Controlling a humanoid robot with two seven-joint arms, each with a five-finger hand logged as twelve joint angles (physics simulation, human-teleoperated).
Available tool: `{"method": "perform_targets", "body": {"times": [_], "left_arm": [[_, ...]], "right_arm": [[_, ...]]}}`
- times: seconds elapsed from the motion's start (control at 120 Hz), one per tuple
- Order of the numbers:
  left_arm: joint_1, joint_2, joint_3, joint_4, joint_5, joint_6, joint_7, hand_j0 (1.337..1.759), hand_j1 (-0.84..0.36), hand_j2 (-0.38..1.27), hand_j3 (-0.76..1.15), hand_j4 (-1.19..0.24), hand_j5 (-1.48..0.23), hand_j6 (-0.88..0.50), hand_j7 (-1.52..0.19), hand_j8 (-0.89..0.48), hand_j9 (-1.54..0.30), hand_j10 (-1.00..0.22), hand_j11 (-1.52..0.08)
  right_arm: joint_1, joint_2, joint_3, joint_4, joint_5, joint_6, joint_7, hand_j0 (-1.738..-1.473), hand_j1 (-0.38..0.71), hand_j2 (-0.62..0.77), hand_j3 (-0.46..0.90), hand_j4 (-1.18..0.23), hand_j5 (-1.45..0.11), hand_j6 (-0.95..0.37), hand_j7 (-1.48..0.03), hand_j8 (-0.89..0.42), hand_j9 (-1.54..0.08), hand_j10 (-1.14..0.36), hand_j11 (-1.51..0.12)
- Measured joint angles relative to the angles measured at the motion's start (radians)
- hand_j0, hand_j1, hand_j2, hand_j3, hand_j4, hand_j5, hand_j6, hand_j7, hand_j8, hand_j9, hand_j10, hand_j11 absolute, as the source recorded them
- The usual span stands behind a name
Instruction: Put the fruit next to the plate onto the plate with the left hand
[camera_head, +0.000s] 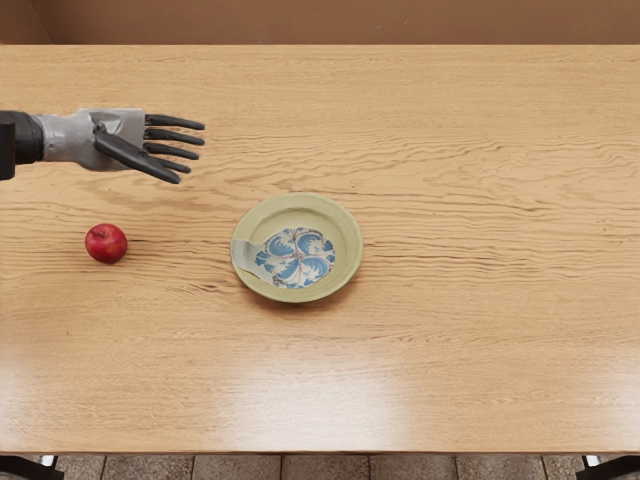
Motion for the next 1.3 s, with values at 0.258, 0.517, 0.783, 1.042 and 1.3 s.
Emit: {"method": "perform_targets", "body": {"times": [0.258, 0.517, 0.783, 1.042, 1.3], "left_arm": [[0.006, 0.272, -0.048, -0.297, 0.219, 0.000, 0.005, 1.658, 0.06, 0.05, 0.00, -0.24, -0.32, -0.24, -0.32, -0.24, -0.32, -0.24, -0.32], [0.056, 0.363, -0.075, -0.730, 0.632, 0.336, 0.145, 1.658, 0.06, 0.05, 0.00, -0.25, -0.32, -0.25, -0.32, -0.25, -0.32, -0.24, -0.32], [0.144, 0.328, -0.071, -0.863, 0.858, 0.605, 0.216, 1.658, 0.06, 0.05, 0.00, -0.25, -0.32, -0.25, -0.32, -0.25, -0.32, -0.25, -0.32], [0.136, 0.303, 0.034, -0.879, 0.964, 0.721, 0.221, 1.658, 0.06, 0.05, 0.00, -0.25, -0.32, -0.25, -0.32, -0.25, -0.32, -0.25, -0.32], [0.068, 0.318, 0.174, -0.882, 0.977, 0.732, 0.222, 1.658, 0.06, 0.05, 0.00, -0.25, -0.32, -0.25, -0.32, -0.25, -0.32, -0.25, -0.32]], "right_arm": [[0.004, 0.000, 0.001, -0.002, 0.000, 0.000, 0.001, -1.658, -0.31, -0.01, 0.00, -0.04, -0.05, -0.04, -0.05, -0.04, -0.05, -0.03, -0.05], [0.005, 0.000, 0.002, -0.004, 0.000, 0.000, 0.003, -1.658, -0.31, -0.01, 0.00, -0.04, -0.05, -0.04, -0.05, -0.04, -0.05, -0.03, -0.05], [0.005, 0.000, 0.002, -0.005, 0.000, 0.000, 0.003, -1.658, -0.31, -0.01, 0.00, -0.04, -0.05, -0.04, -0.05, -0.04, -0.05, -0.03, -0.05], [0.006, 0.000, 0.003, -0.005, 0.000, 0.000, 0.003, -1.658, -0.31, -0.01, 0.00, -0.04, -0.05, -0.04, -0.05, -0.04, -0.05, -0.03, -0.05], [0.007, 0.000, 0.003, -0.005, 0.000, 0.001, 0.001, -1.658, -0.31, -0.01, 0.00, -0.04, -0.05, -0.04, -0.05, -0.04, -0.05, -0.03, -0.05]]}}
